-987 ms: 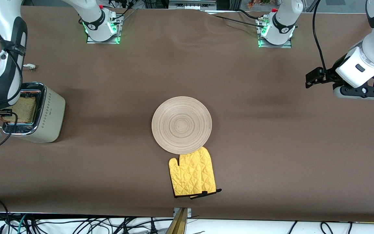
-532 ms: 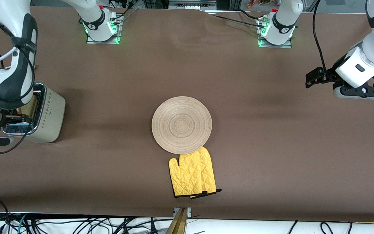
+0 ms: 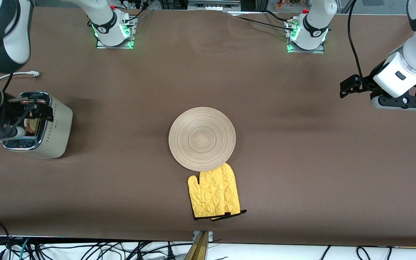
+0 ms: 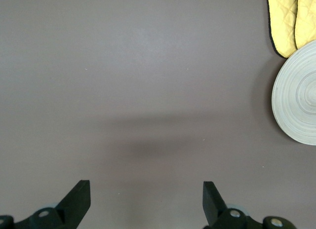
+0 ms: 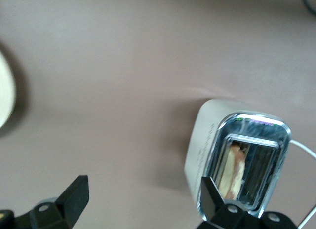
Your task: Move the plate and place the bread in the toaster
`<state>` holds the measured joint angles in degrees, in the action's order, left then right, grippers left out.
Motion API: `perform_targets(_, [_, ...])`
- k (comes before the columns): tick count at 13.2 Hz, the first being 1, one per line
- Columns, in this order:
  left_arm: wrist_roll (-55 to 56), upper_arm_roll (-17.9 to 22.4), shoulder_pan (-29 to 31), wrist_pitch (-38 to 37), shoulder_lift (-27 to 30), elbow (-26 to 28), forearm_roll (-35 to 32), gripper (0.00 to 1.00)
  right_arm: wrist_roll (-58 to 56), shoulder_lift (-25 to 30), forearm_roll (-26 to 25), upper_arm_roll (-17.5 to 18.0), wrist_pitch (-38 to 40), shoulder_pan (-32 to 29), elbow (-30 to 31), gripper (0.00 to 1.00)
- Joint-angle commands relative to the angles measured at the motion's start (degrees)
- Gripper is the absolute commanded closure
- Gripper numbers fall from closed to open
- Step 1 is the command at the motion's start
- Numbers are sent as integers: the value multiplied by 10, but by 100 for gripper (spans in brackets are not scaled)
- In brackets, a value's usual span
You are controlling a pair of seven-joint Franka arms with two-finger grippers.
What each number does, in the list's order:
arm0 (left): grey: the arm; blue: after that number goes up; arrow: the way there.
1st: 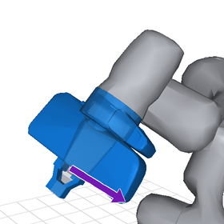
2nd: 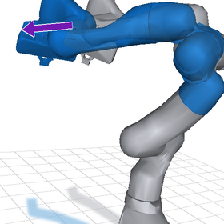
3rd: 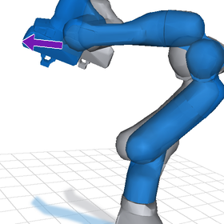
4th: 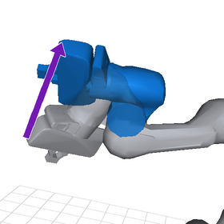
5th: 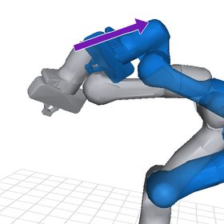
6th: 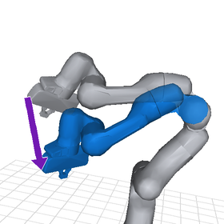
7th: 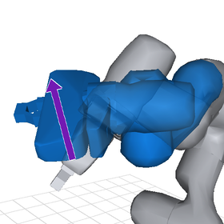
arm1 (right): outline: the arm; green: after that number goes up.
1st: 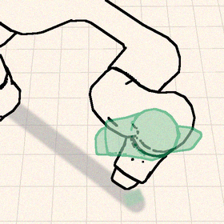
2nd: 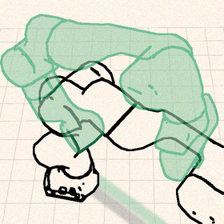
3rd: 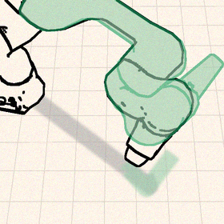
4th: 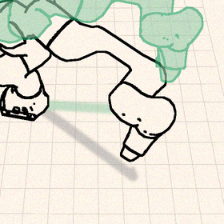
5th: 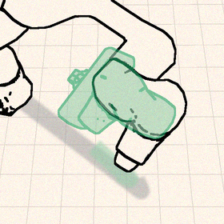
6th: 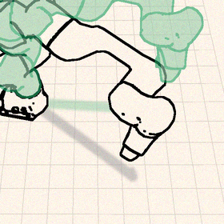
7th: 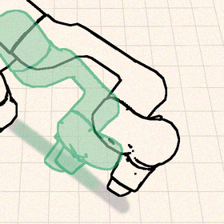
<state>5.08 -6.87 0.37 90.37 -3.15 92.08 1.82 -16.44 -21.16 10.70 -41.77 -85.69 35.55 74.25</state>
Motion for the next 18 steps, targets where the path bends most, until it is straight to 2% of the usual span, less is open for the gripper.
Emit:
perform_targets(1, [-15, 4, 0, -3, 9, 7, 9, 0, 12, 55, -1, 38, 18, -7, 37, 0])
perform_targets(3, [-15, 4, 0, -3, 9, 7, 9, 0, 45, 89, -44, 204, 13, -146, 53, 0])
perform_targets(4, [-15, 4, 0, -3, 9, 7, 9, 0, 58, 99, -65, 262, 14, -189, 55, 0])
perform_targets(5, [-15, 4, 0, -3, 9, 7, 9, 0, 84, 116, -74, 297, 12, -212, 74, 0])
perform_targets(7, [-15, 4, 0, -3, 9, 7, 9, 0, 97, 167, -99, 332, -29, -230, 149, 0])
perform_targets(8, [-15, 4, 0, -3, 9, 7, 9, 0, 97, 204, -101, 340, -53, -233, 197, 0])
perform_targets(9, [-15, 4, 0, -3, 9, 7, 9, 0, 96, 226, -101, 363, -59, -258, 222, 0])
perform_targets(10, [-15, 4, 0, -3, 9, 7, 9, 0, 94, 229, -100, 407, -56, -302, 220, 0])
perform_targets(11, [-15, 4, 0, -3, 9, 7, 9, 0, 95, 229, -99, 433, -55, -326, 209, 0])
perform_targets(18, [-15, 4, 0, -3, 9, 7, 9, 0, 120, 227, -100, 434, -54, -330, 205, 0])
